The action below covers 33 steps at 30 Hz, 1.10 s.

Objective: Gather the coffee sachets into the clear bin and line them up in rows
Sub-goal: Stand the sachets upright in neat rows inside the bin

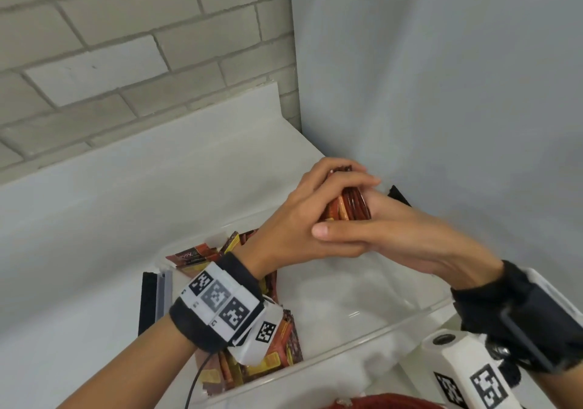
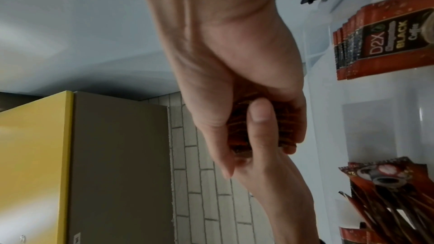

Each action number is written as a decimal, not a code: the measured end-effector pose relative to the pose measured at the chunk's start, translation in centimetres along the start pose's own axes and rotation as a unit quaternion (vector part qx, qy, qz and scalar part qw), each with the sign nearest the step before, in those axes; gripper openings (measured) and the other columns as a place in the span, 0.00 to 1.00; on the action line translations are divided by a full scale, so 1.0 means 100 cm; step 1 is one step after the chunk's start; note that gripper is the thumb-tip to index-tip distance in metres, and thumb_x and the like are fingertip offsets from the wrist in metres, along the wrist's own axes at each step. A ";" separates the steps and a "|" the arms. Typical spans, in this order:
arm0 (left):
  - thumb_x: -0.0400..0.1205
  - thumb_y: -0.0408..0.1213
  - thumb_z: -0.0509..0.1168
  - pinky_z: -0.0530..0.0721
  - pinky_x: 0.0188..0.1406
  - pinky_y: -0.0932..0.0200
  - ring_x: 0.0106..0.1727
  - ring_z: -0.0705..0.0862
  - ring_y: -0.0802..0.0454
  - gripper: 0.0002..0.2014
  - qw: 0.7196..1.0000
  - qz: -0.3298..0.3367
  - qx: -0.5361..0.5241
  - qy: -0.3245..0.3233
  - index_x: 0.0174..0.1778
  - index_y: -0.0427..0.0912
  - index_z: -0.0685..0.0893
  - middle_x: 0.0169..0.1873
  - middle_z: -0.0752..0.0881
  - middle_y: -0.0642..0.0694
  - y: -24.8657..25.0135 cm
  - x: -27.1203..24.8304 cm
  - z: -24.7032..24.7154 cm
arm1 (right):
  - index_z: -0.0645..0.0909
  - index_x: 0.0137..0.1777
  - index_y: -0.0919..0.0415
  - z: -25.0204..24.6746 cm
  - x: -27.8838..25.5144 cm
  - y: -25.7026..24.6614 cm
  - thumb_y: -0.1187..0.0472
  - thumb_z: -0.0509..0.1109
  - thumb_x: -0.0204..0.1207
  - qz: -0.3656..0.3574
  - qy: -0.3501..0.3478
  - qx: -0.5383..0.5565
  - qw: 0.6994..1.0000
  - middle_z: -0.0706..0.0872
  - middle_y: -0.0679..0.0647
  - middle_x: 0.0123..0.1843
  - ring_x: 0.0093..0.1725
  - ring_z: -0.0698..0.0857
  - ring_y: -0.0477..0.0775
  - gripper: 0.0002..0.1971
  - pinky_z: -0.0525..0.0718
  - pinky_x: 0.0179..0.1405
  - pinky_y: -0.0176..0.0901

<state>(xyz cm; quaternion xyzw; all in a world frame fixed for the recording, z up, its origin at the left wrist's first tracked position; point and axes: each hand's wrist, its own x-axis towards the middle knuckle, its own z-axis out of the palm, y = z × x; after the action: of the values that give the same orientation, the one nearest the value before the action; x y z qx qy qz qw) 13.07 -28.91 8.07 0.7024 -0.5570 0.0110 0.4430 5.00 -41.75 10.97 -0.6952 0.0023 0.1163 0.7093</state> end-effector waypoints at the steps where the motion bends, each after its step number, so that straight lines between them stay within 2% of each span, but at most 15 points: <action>1: 0.68 0.35 0.79 0.78 0.65 0.44 0.67 0.77 0.46 0.30 1.000 0.000 -0.001 0.003 0.66 0.38 0.78 0.64 0.75 0.38 0.000 0.000 0.000 | 0.71 0.68 0.54 -0.001 0.001 0.002 0.58 0.76 0.67 -0.002 -0.001 0.004 1.000 0.83 0.56 0.62 0.63 0.85 0.44 0.29 0.86 0.58 0.46; 4: 0.66 0.30 0.81 0.78 0.64 0.45 0.66 0.78 0.45 0.30 1.000 0.000 0.000 0.008 0.64 0.33 0.79 0.62 0.77 0.36 0.003 0.000 0.000 | 0.66 0.69 0.50 -0.003 0.004 0.007 0.52 0.80 0.64 0.003 -0.001 0.001 1.000 0.80 0.52 0.64 0.64 0.83 0.38 0.35 0.84 0.56 0.38; 7: 0.68 0.30 0.80 0.80 0.61 0.45 0.64 0.79 0.45 0.28 1.000 0.004 0.009 0.012 0.62 0.32 0.80 0.60 0.79 0.37 0.005 0.003 -0.001 | 0.71 0.65 0.51 -0.006 0.003 0.007 0.50 0.74 0.69 0.003 -0.015 0.009 1.000 0.83 0.50 0.60 0.64 0.84 0.40 0.25 0.84 0.57 0.39; 10: 0.70 0.35 0.80 0.79 0.59 0.43 0.62 0.80 0.45 0.27 0.999 0.018 0.038 -0.002 0.63 0.31 0.81 0.58 0.81 0.38 0.006 0.007 -0.001 | 0.80 0.57 0.56 -0.014 0.003 0.006 0.54 0.69 0.70 0.019 0.000 0.102 0.995 0.90 0.49 0.49 0.56 0.88 0.44 0.16 0.86 0.48 0.38; 13: 0.70 0.38 0.80 0.77 0.61 0.46 0.63 0.80 0.47 0.30 0.997 0.013 0.071 -0.017 0.67 0.32 0.79 0.60 0.81 0.39 0.005 0.010 0.001 | 0.82 0.50 0.61 -0.018 0.007 0.007 0.61 0.69 0.68 0.026 0.016 0.108 0.994 0.89 0.52 0.42 0.49 0.89 0.46 0.10 0.85 0.42 0.40; 17: 0.68 0.42 0.80 0.71 0.69 0.49 0.66 0.77 0.52 0.42 0.994 -0.008 0.096 -0.044 0.76 0.38 0.69 0.64 0.81 0.45 0.000 0.010 0.003 | 0.80 0.40 0.65 -0.019 0.008 0.010 0.67 0.68 0.63 0.032 0.033 0.109 0.993 0.81 0.58 0.36 0.38 0.86 0.47 0.06 0.82 0.34 0.40; 19: 0.67 0.46 0.80 0.66 0.72 0.54 0.67 0.75 0.55 0.48 0.993 -0.023 0.100 -0.057 0.80 0.43 0.61 0.68 0.78 0.49 -0.003 0.010 0.005 | 0.81 0.43 0.67 -0.020 0.010 0.012 0.69 0.67 0.62 0.036 0.040 0.125 0.991 0.81 0.58 0.35 0.37 0.86 0.48 0.09 0.83 0.32 0.39; 22: 0.66 0.51 0.80 0.62 0.73 0.58 0.67 0.72 0.58 0.51 0.990 -0.036 0.108 -0.088 0.80 0.52 0.55 0.70 0.75 0.52 -0.005 0.010 0.008 | 0.81 0.54 0.72 -0.022 0.014 0.019 0.76 0.67 0.69 0.049 0.054 0.136 0.988 0.83 0.62 0.40 0.41 0.87 0.51 0.13 0.84 0.35 0.41; 24: 0.65 0.55 0.80 0.61 0.74 0.56 0.69 0.70 0.58 0.54 0.989 -0.050 0.090 -0.110 0.81 0.54 0.53 0.71 0.73 0.50 -0.007 0.009 0.007 | 0.82 0.52 0.70 -0.025 0.014 0.023 0.78 0.65 0.72 0.060 0.073 0.147 0.985 0.85 0.61 0.41 0.42 0.88 0.54 0.11 0.86 0.35 0.42; 26: 0.64 0.53 0.81 0.63 0.77 0.53 0.73 0.67 0.58 0.56 0.989 -0.084 0.036 -0.119 0.81 0.56 0.51 0.73 0.70 0.48 -0.009 0.008 0.003 | 0.85 0.49 0.66 -0.029 0.014 0.028 0.78 0.66 0.72 0.067 0.083 0.162 0.981 0.89 0.60 0.41 0.43 0.90 0.55 0.11 0.88 0.36 0.43; 27: 0.65 0.52 0.81 0.64 0.77 0.52 0.75 0.65 0.58 0.55 0.987 -0.108 0.000 -0.116 0.81 0.57 0.50 0.74 0.68 0.48 -0.010 0.008 0.001 | 0.85 0.51 0.66 -0.030 0.013 0.029 0.78 0.68 0.70 0.070 0.082 0.169 0.980 0.91 0.61 0.44 0.46 0.91 0.57 0.12 0.89 0.39 0.45; 30: 0.70 0.49 0.77 0.69 0.76 0.59 0.77 0.65 0.58 0.49 0.978 -0.179 -0.076 -0.079 0.81 0.55 0.53 0.75 0.68 0.48 -0.013 0.008 -0.007 | 0.85 0.55 0.69 -0.036 0.012 0.033 0.75 0.76 0.59 0.077 0.098 0.195 0.973 0.91 0.63 0.52 0.51 0.90 0.61 0.21 0.89 0.52 0.52; 32: 0.74 0.47 0.74 0.74 0.69 0.65 0.71 0.73 0.61 0.40 0.972 -0.210 -0.090 -0.048 0.79 0.49 0.61 0.70 0.73 0.49 -0.015 0.007 -0.015 | 0.85 0.57 0.67 -0.041 0.011 0.036 0.72 0.79 0.56 0.077 0.103 0.214 0.968 0.91 0.63 0.54 0.53 0.90 0.62 0.25 0.86 0.57 0.56; 33: 0.76 0.44 0.73 0.77 0.65 0.65 0.66 0.77 0.61 0.34 0.969 -0.222 -0.101 -0.039 0.77 0.47 0.66 0.65 0.76 0.50 -0.015 0.006 -0.019 | 0.85 0.59 0.66 -0.043 0.011 0.038 0.68 0.83 0.53 0.077 0.099 0.225 0.966 0.90 0.64 0.57 0.56 0.89 0.64 0.30 0.85 0.59 0.59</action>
<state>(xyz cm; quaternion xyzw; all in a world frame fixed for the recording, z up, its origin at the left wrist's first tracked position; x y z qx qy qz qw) 15.43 -28.18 8.64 0.7601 -0.4023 -0.1713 0.4808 6.16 -45.80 6.93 -0.5236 0.1519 0.0980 0.8326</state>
